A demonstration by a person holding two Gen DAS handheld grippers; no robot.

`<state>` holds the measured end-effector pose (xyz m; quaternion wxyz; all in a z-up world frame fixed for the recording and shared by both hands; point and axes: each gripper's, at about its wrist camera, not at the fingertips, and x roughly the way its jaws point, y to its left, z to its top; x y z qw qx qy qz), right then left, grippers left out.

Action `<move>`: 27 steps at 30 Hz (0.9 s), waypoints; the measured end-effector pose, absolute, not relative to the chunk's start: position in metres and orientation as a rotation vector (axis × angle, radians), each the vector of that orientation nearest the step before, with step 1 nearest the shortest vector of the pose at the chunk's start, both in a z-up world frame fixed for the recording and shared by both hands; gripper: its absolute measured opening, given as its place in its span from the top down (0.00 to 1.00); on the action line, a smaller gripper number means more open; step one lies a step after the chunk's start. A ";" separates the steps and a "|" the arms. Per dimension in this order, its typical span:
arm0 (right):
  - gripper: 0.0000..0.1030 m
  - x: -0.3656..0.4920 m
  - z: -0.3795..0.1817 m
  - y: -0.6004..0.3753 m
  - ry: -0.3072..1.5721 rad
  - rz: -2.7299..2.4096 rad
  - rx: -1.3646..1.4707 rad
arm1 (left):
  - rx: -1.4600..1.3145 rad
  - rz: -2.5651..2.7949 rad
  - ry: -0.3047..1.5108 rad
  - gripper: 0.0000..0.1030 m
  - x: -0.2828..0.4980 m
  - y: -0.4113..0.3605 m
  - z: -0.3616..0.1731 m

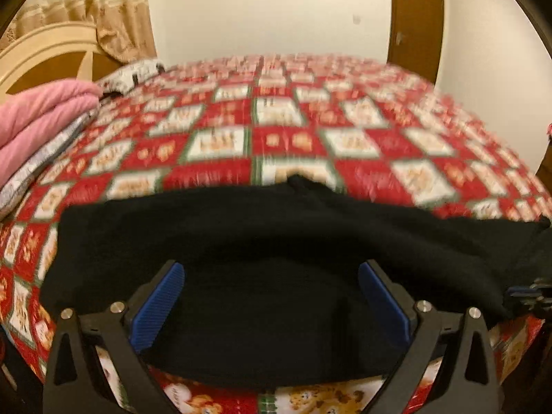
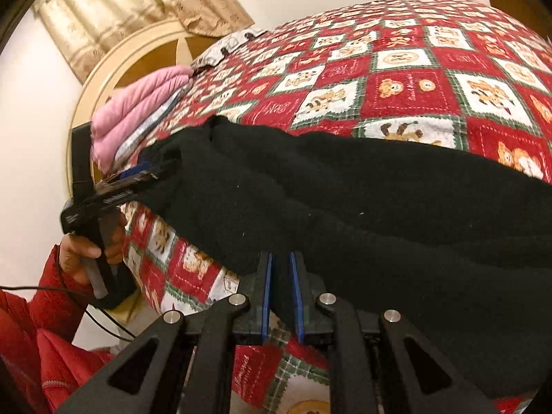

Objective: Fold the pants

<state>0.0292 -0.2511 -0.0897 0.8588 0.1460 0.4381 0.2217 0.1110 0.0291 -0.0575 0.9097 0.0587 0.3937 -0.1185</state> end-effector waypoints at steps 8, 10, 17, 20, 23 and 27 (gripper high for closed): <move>0.71 0.081 -0.049 -0.230 0.835 0.518 0.261 | 0.106 -0.229 0.843 0.00 0.106 0.032 -0.074; 0.55 0.110 -0.050 -0.215 0.835 0.548 0.288 | 0.107 -0.225 0.837 0.00 0.104 0.032 -0.075; 0.55 0.182 -0.079 -0.143 0.917 0.653 0.259 | 0.106 -0.236 0.824 0.00 0.092 0.038 -0.077; 0.55 0.181 -0.077 -0.126 0.901 0.671 0.218 | 0.108 -0.245 0.812 0.00 0.090 0.040 -0.078; 0.56 0.168 -0.076 -0.118 0.908 0.690 0.165 | 0.103 -0.252 0.816 0.00 0.093 0.040 -0.078; 0.62 0.164 -0.079 -0.109 0.935 0.697 0.105 | 0.103 -0.253 0.814 0.00 0.093 0.040 -0.078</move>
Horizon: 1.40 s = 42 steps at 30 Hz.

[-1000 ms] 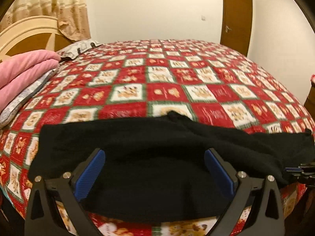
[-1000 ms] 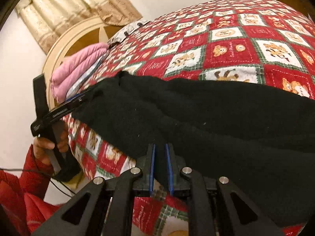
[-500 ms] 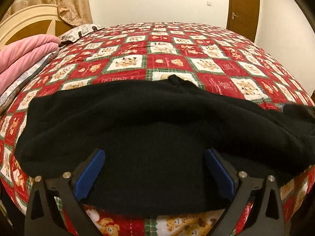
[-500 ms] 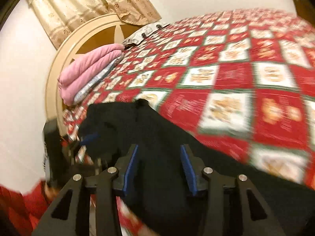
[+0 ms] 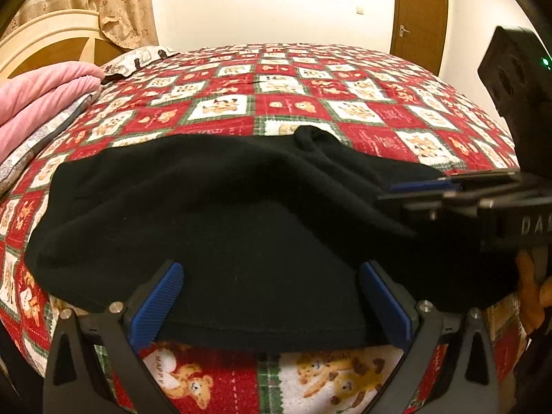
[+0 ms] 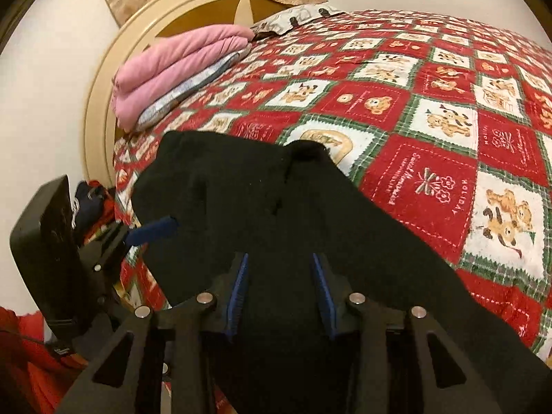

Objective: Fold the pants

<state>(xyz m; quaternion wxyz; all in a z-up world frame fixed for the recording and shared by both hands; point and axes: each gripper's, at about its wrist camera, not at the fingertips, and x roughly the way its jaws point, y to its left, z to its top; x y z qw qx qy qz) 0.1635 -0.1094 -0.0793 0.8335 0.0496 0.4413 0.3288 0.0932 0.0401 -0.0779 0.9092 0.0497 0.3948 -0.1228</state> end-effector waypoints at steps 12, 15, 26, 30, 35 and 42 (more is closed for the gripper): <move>0.93 0.162 -0.059 -0.100 0.940 0.659 -0.102 | 0.102 -0.261 0.815 0.00 0.092 0.040 -0.078; 0.93 0.174 -0.038 -0.112 0.857 0.571 -0.110 | 0.103 -0.265 0.827 0.00 0.095 0.040 -0.077; 0.58 0.216 -0.059 -0.127 0.929 0.536 -0.082 | 0.112 -0.267 0.848 0.00 0.099 0.038 -0.076; 0.53 0.223 -0.035 -0.153 0.834 0.498 0.128 | 0.114 -0.267 0.847 0.00 0.101 0.037 -0.076; 0.53 0.246 -0.066 -0.088 0.989 0.543 0.042 | 0.116 -0.268 0.837 0.00 0.099 0.037 -0.077; 0.42 0.249 -0.052 -0.102 0.806 0.400 0.229 | 0.132 -0.267 0.833 0.00 0.099 0.035 -0.077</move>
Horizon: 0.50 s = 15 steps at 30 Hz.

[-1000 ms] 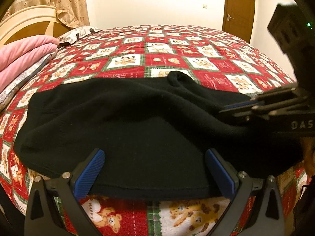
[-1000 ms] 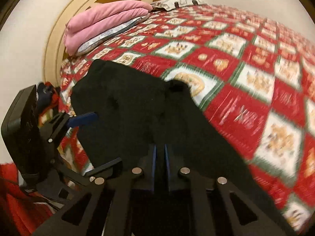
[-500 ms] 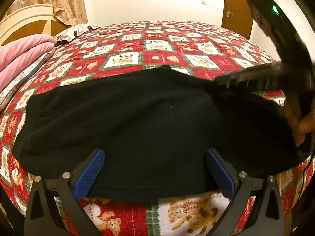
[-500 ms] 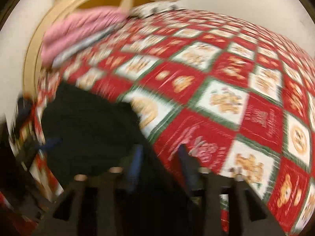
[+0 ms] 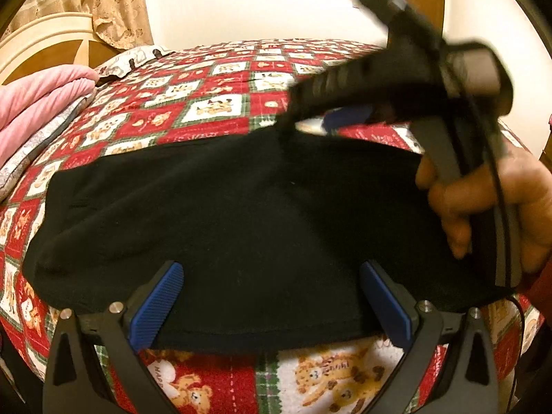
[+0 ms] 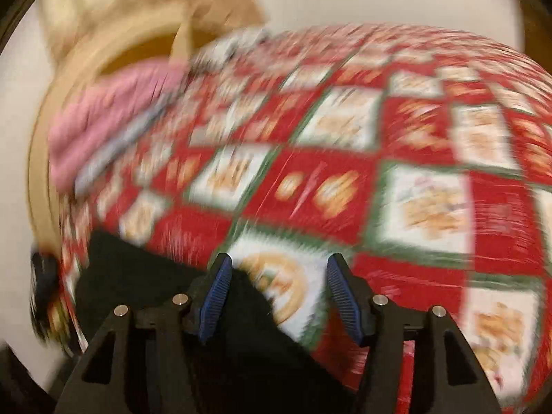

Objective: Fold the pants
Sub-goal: 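Grasp the pants edge again with the right gripper and lift it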

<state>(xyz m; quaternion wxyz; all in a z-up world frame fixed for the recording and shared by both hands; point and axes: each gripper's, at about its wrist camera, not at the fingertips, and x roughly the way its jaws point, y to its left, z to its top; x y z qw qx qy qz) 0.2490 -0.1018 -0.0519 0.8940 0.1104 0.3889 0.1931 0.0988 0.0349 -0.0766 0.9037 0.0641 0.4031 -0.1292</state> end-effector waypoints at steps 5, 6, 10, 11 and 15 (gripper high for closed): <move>0.42 0.165 0.002 -0.170 0.633 0.417 0.286 | 0.129 -0.272 0.845 0.00 0.099 0.036 -0.076; 0.42 0.150 0.006 -0.184 0.629 0.405 0.269 | 0.129 -0.270 0.847 0.00 0.099 0.036 -0.076; 0.42 0.082 -0.004 -0.267 0.728 0.267 0.145 | 0.129 -0.264 0.853 0.00 0.099 0.035 -0.076; 0.43 0.068 -0.009 -0.285 0.764 0.221 0.102 | 0.128 -0.263 0.855 0.00 0.099 0.035 -0.075; 0.63 0.023 -0.026 -0.352 0.890 0.094 0.019 | 0.079 -0.251 0.884 0.00 0.100 0.035 -0.070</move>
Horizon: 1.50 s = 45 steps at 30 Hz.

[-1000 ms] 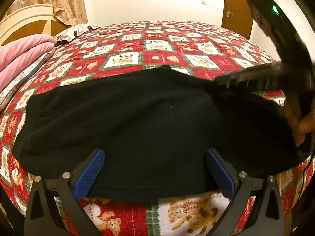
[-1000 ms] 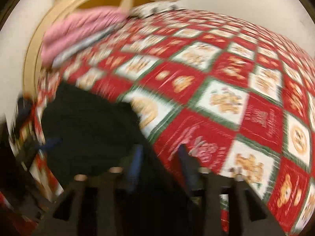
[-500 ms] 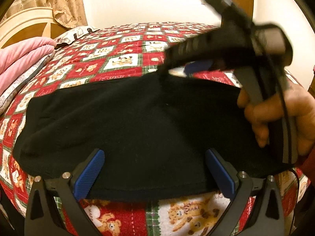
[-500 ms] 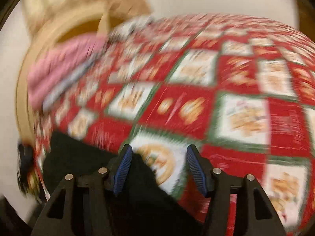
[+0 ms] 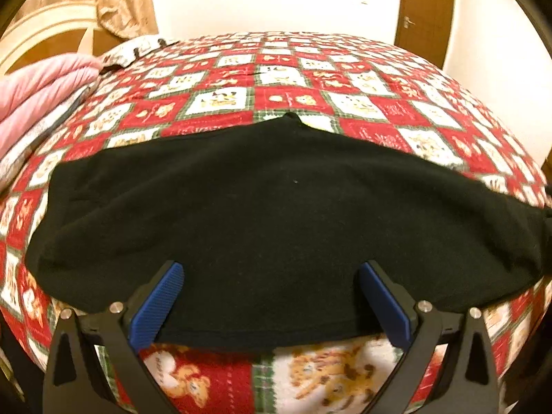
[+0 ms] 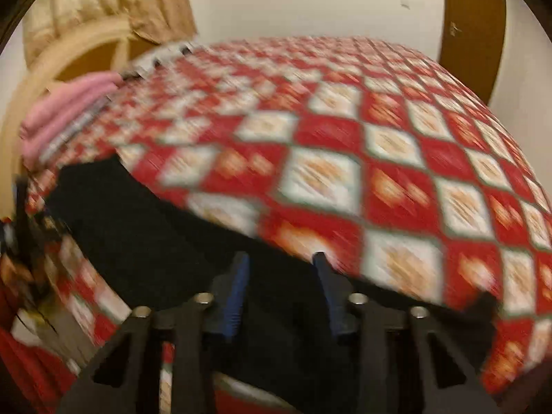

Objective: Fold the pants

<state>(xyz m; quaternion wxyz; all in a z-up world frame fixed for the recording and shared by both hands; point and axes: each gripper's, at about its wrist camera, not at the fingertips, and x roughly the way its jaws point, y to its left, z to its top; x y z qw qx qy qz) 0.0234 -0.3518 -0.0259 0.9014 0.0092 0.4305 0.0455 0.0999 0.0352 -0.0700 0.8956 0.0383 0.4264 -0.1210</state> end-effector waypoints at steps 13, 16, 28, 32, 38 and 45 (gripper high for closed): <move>0.63 0.021 -0.068 -0.364 1.057 0.155 -0.409 | 0.169 -0.262 0.868 0.00 0.090 -0.009 -0.068; 0.67 0.022 -0.069 -0.367 1.057 0.215 -0.400 | 0.151 -0.285 0.860 0.00 0.084 -0.011 -0.060; 0.94 -0.009 -0.035 -0.385 0.794 -0.066 -0.173 | 0.191 -0.284 0.864 0.00 0.081 -0.026 -0.070; 0.94 -0.004 -0.049 -0.392 0.786 -0.167 -0.091 | 0.189 -0.275 0.861 0.00 0.080 -0.028 -0.071; 0.84 0.008 -0.066 -0.392 0.847 -0.144 -0.050 | 0.188 -0.274 0.859 0.00 0.079 -0.028 -0.071; 0.41 -0.059 -0.013 -0.451 0.637 -0.109 0.303 | 0.178 -0.305 0.858 0.00 0.080 -0.024 -0.063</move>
